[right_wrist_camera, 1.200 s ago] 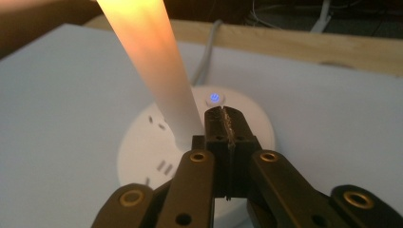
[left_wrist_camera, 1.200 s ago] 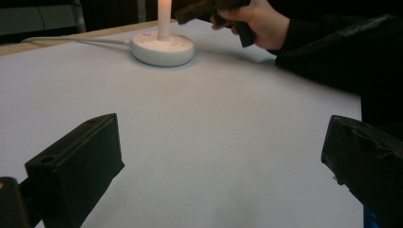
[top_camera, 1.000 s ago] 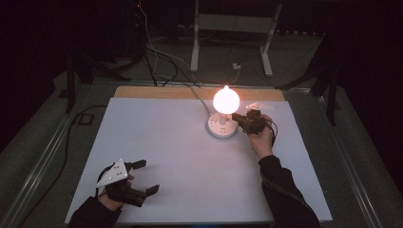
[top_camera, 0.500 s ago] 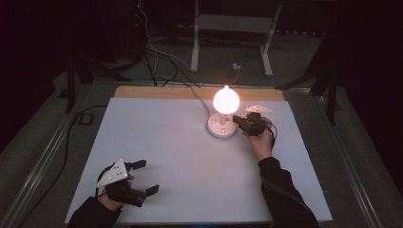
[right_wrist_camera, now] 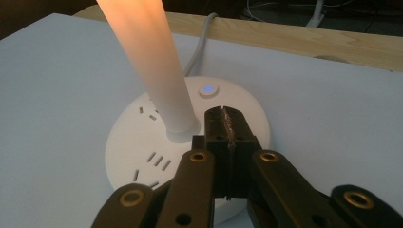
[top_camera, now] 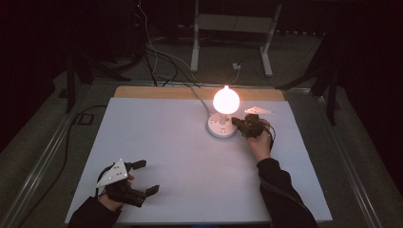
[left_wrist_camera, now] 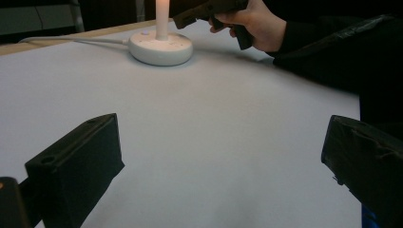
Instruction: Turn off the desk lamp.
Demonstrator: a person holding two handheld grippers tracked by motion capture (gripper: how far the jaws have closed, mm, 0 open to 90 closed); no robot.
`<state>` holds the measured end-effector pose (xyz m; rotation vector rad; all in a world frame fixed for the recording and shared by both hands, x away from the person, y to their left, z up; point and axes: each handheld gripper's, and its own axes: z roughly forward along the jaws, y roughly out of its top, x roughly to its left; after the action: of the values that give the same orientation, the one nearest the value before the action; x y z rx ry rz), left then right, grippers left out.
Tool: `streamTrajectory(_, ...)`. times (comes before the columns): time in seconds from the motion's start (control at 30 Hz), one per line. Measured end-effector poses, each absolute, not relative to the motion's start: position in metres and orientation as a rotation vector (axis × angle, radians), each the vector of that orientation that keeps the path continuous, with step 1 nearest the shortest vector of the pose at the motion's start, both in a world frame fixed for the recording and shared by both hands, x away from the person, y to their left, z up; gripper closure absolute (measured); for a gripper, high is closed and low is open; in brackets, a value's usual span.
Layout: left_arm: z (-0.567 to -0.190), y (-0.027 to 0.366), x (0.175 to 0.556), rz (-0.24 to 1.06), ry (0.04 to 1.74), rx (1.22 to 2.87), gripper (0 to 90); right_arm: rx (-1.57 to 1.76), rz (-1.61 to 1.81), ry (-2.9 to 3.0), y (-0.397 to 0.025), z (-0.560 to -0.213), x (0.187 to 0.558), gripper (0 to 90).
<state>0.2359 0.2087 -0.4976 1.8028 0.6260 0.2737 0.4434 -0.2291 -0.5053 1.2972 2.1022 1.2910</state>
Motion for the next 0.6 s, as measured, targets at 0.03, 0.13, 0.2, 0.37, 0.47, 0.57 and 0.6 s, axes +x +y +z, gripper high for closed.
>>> streamTrajectory(0.03, -0.4977, 0.2088, 0.2359, 0.272, 0.627, 1.803, 0.4, 1.297, 1.292, 2.102, -0.2291, -0.5060, 0.4439, 90.0)
streamTrajectory(0.13, -0.4978, 0.2086, 0.2360, 0.273, 0.626, 1.803, 0.4, 1.301, 1.288, 2.104, -0.2289, -0.5081, 0.4442, 90.0)
streamTrajectory(0.2, -0.4977, 0.2085, 0.2359, 0.273, 0.625, 1.803, 0.4, 1.303, 1.283, 2.108, -0.2289, -0.5097, 0.4443, 90.0)
streamTrajectory(0.37, -0.4977, 0.2087, 0.2359, 0.271, 0.626, 1.802, 0.4, 1.313, 1.279, 2.110, -0.2287, -0.5127, 0.4445, 90.0)
streamTrajectory(0.47, -0.4977, 0.2087, 0.2360, 0.270, 0.626, 1.804, 0.4, 1.316, 1.279, 2.114, -0.2283, -0.5140, 0.4450, 90.0)
streamTrajectory(0.57, -0.4977, 0.2086, 0.2358, 0.271, 0.626, 1.803, 0.4, 1.311, 1.267, 2.119, -0.2277, -0.5149, 0.4449, 90.0)
streamTrajectory(0.6, -0.4977, 0.2085, 0.2359, 0.271, 0.626, 1.804, 0.4, 1.310, 1.274, 2.117, -0.2279, -0.5155, 0.4450, 90.0)
